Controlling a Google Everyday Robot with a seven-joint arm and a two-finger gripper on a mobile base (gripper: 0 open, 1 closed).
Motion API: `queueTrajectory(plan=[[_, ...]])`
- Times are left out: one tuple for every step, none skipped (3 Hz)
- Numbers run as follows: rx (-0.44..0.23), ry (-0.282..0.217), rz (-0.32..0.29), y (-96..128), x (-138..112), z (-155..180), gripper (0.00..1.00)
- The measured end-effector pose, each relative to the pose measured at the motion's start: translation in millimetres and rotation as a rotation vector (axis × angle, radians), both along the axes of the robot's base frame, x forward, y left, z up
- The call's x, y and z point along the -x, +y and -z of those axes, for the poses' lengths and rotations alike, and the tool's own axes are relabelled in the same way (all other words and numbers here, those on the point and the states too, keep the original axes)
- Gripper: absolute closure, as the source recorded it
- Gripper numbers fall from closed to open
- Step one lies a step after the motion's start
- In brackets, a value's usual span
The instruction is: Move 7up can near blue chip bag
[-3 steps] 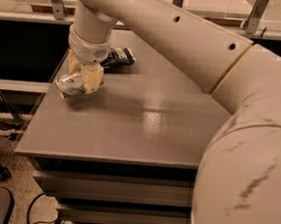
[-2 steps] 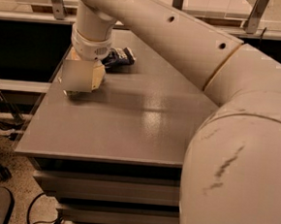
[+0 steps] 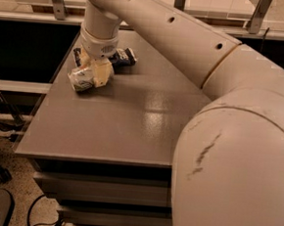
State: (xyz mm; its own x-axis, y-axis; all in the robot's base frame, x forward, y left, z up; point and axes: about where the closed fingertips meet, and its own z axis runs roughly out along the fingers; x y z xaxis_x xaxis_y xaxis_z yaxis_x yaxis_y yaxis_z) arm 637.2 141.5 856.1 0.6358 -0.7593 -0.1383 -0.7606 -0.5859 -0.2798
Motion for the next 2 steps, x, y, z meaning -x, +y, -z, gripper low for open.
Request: queueTrajectory(plan=[[0.001, -0.009, 0.025, -6.0, -10.2, 1.3, 1.00], [0.001, -0.018, 0.042, -10.2, -19.4, 1.1, 1.00]])
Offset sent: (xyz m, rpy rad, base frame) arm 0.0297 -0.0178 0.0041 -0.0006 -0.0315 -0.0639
